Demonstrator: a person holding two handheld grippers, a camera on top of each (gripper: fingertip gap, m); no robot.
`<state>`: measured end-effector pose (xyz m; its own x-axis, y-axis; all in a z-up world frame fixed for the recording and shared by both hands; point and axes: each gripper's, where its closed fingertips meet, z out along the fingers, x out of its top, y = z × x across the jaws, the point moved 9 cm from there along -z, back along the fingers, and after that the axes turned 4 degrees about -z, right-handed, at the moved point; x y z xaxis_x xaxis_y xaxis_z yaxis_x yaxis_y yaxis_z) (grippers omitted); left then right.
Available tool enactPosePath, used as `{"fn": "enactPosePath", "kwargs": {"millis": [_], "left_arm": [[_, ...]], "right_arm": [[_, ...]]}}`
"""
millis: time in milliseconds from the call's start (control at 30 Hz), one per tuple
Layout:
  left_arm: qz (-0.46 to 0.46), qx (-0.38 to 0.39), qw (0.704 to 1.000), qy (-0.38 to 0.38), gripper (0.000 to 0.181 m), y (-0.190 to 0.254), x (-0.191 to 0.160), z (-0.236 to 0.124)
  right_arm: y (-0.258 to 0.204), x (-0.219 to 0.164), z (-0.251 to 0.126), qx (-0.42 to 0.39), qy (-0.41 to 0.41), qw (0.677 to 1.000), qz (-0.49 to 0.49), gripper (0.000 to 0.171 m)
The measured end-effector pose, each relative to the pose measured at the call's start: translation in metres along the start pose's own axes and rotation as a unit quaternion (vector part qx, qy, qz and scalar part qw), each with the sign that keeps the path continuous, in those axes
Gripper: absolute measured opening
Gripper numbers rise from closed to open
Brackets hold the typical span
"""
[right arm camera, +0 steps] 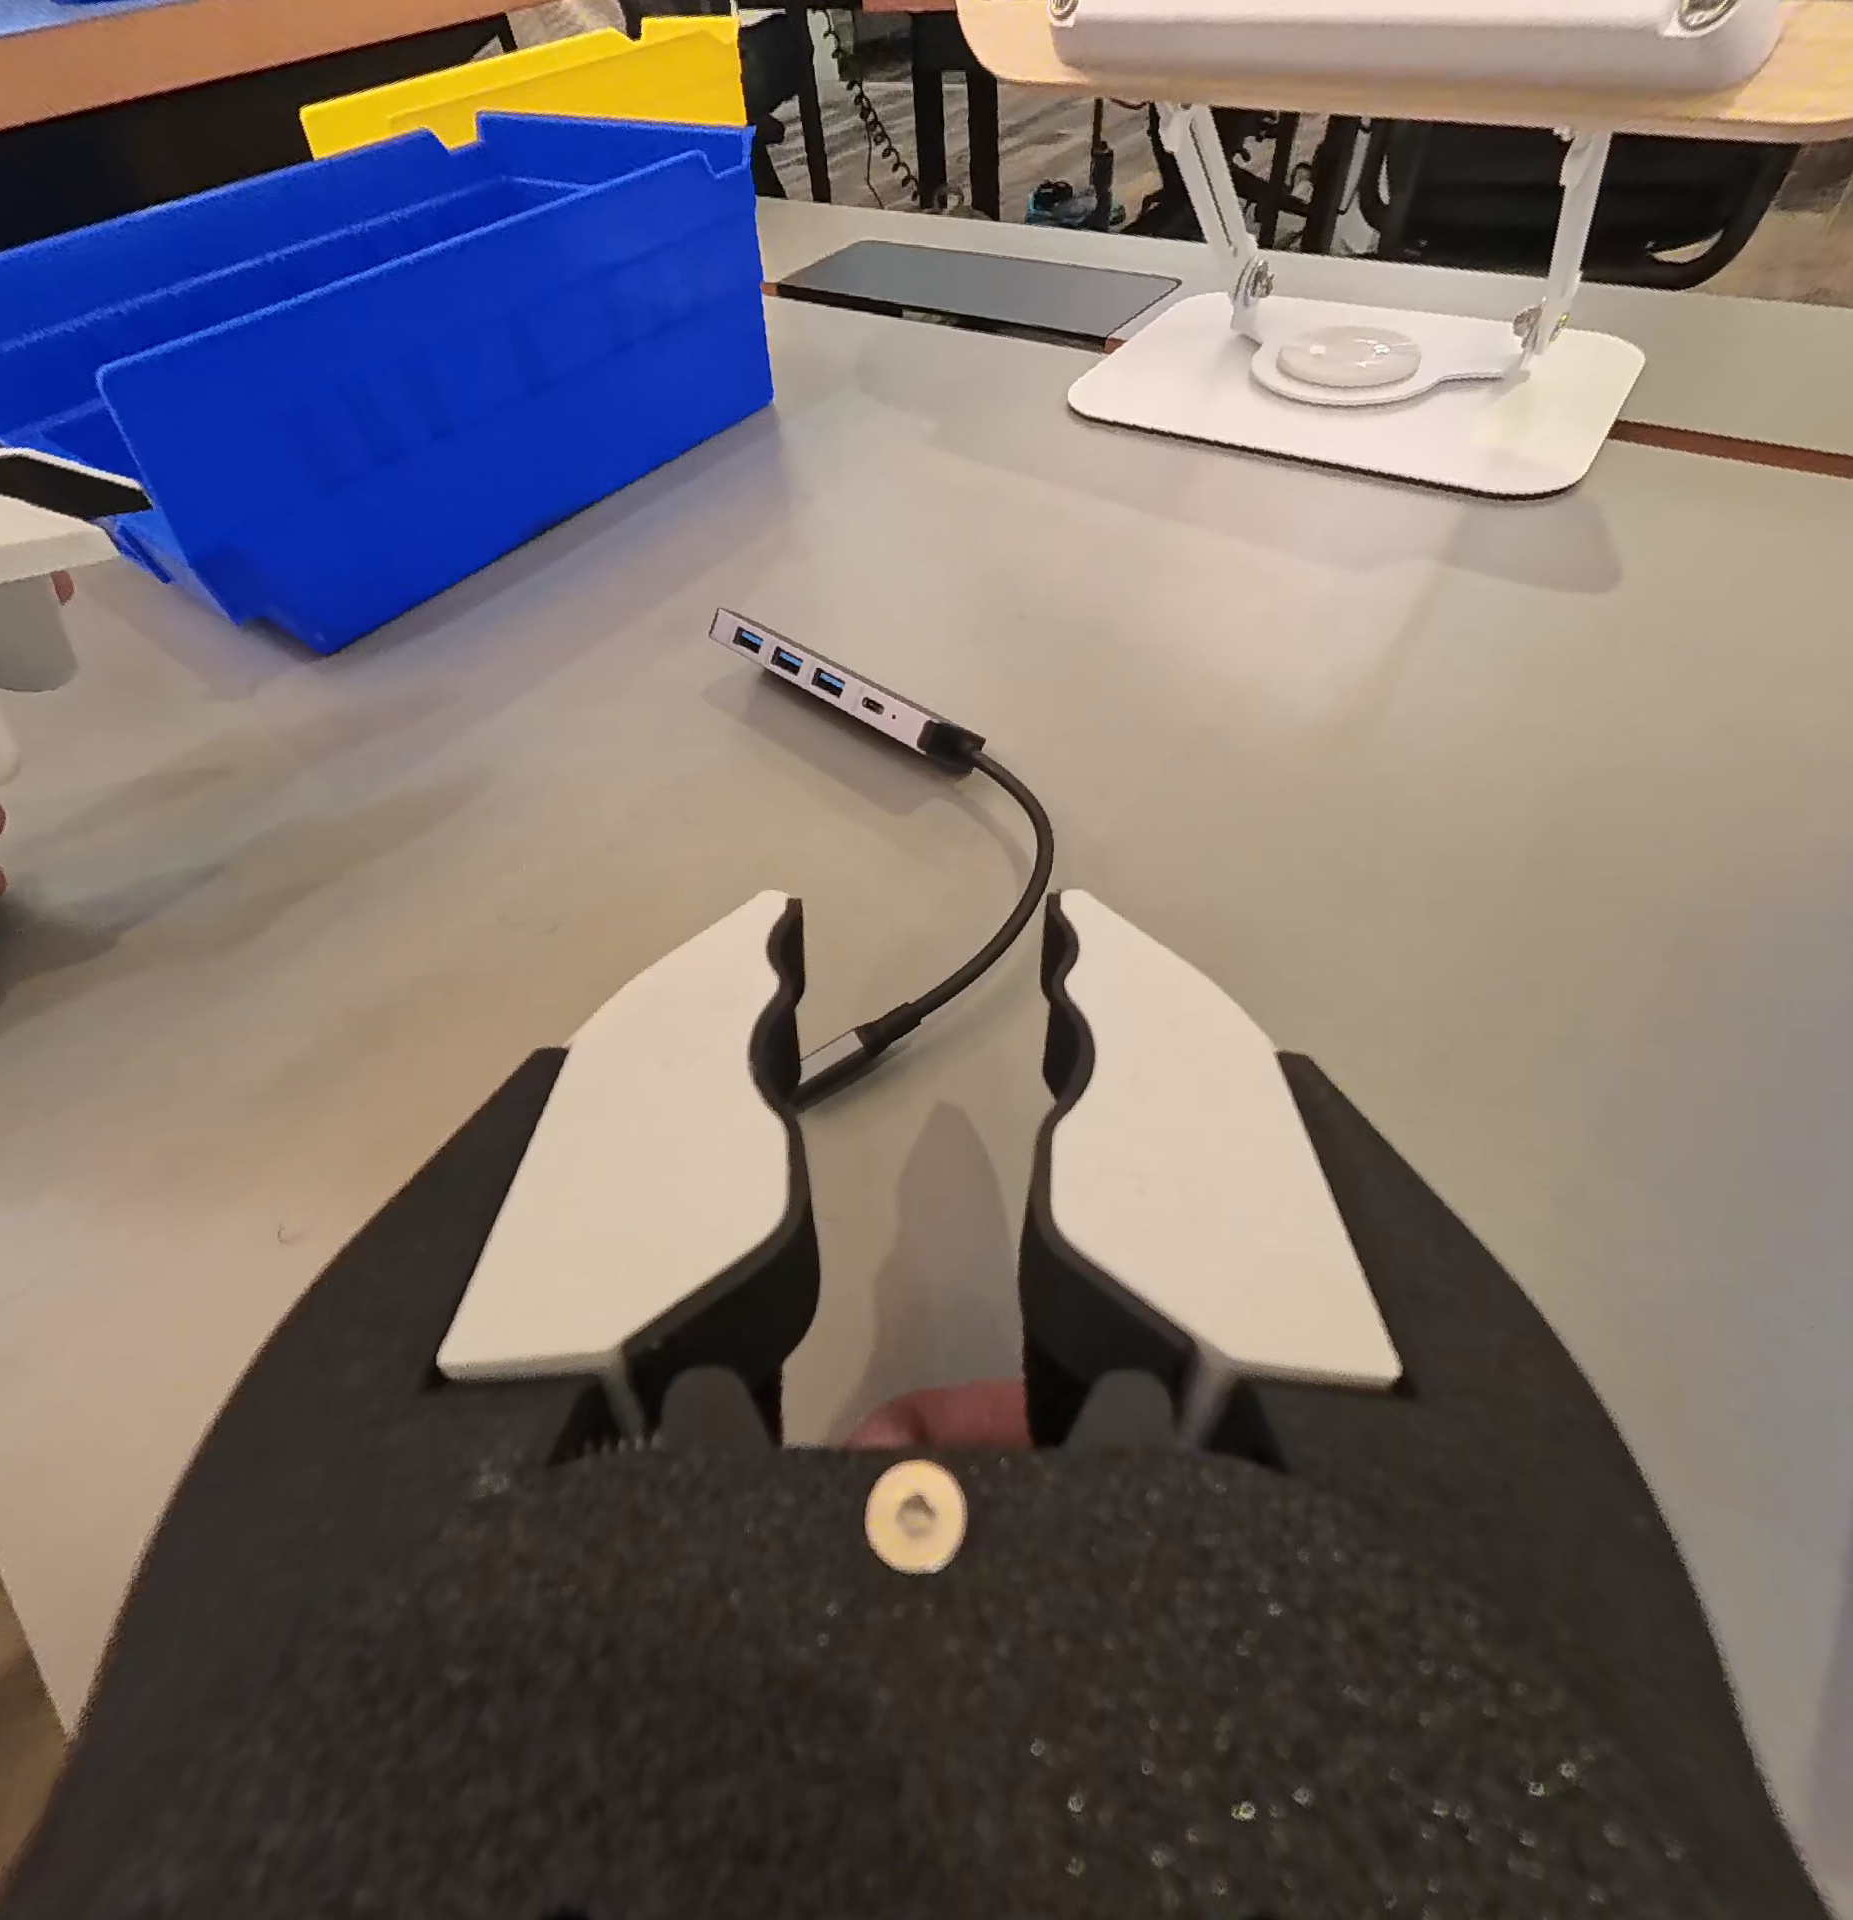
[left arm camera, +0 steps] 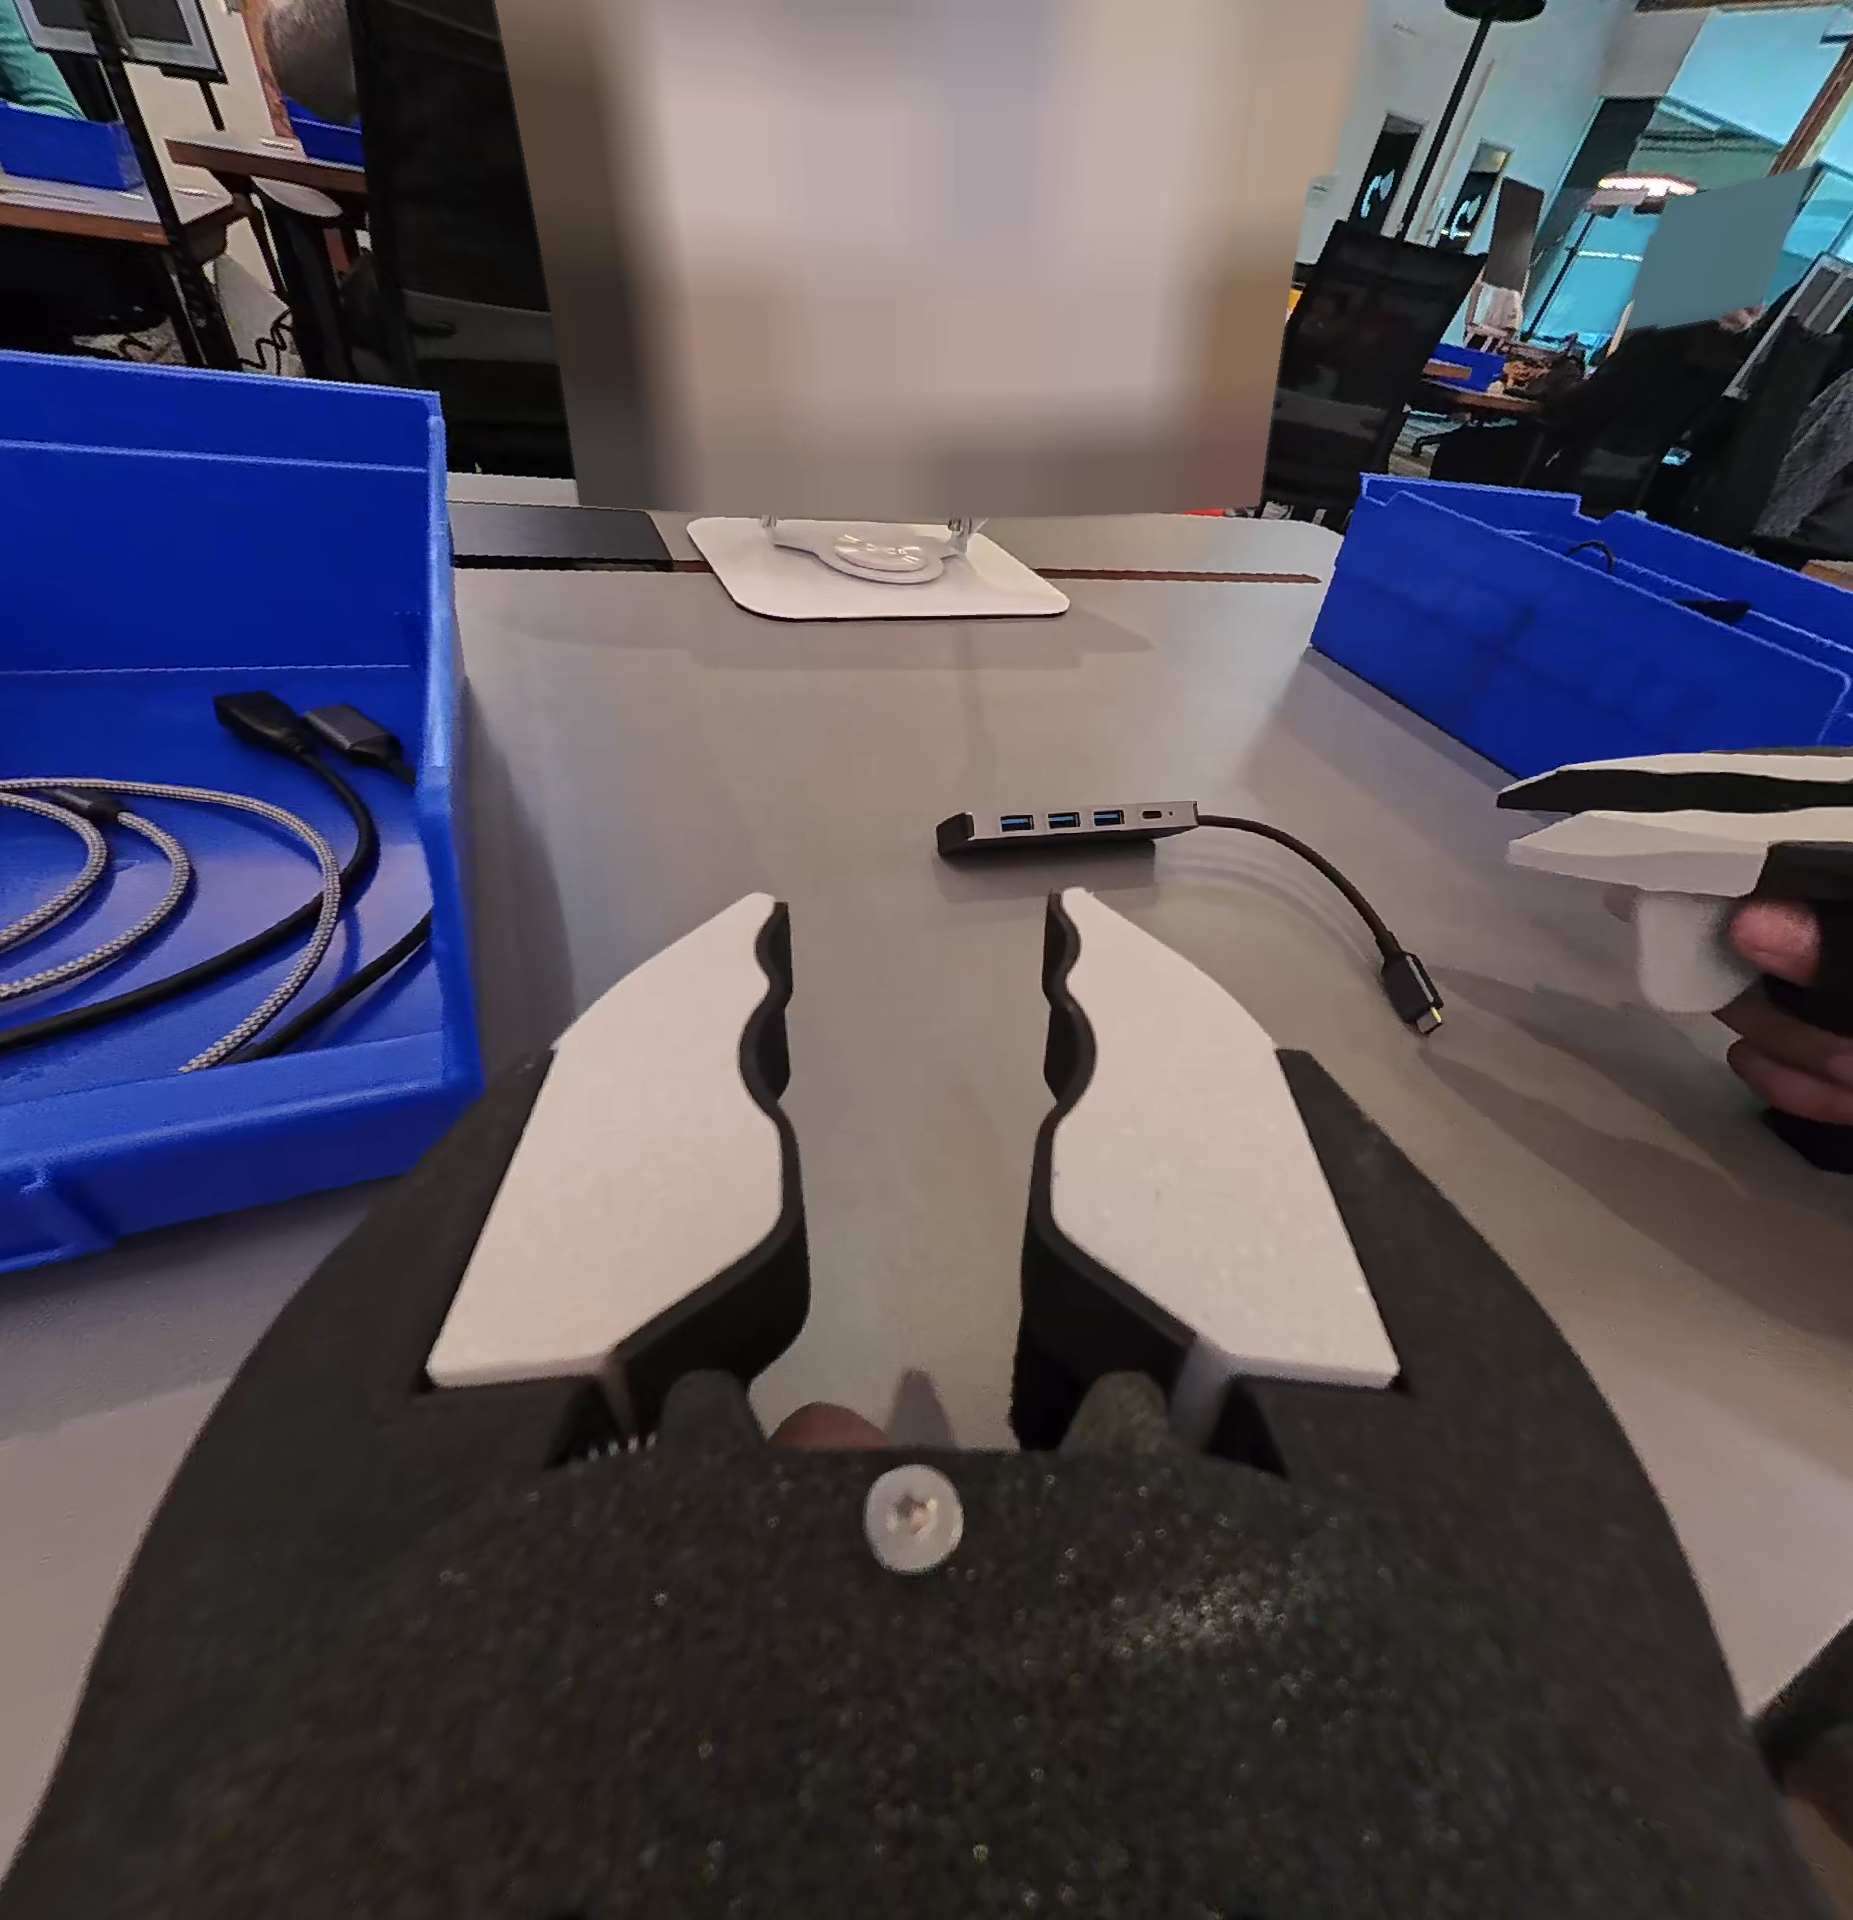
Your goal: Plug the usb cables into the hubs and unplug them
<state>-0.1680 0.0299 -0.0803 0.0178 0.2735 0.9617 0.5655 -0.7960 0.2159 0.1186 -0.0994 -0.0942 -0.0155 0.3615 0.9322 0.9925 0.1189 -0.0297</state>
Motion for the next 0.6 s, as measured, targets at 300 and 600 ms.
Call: {"fn": "enactPosePath", "kwargs": {"millis": [300,600], "left_arm": [[0.036,0.179,0.977,-0.106,0.047,-0.129,0.105,-0.035],[0.090,0.269,0.871,-0.401,0.035,-0.207,0.071,0.074]], "right_arm": [[-0.002,0.000,0.002,0.016,-0.009,1.000,-0.005,0.044],[-0.005,0.000,0.002,0.020,-0.008,1.000,-0.020,0.043]]}}
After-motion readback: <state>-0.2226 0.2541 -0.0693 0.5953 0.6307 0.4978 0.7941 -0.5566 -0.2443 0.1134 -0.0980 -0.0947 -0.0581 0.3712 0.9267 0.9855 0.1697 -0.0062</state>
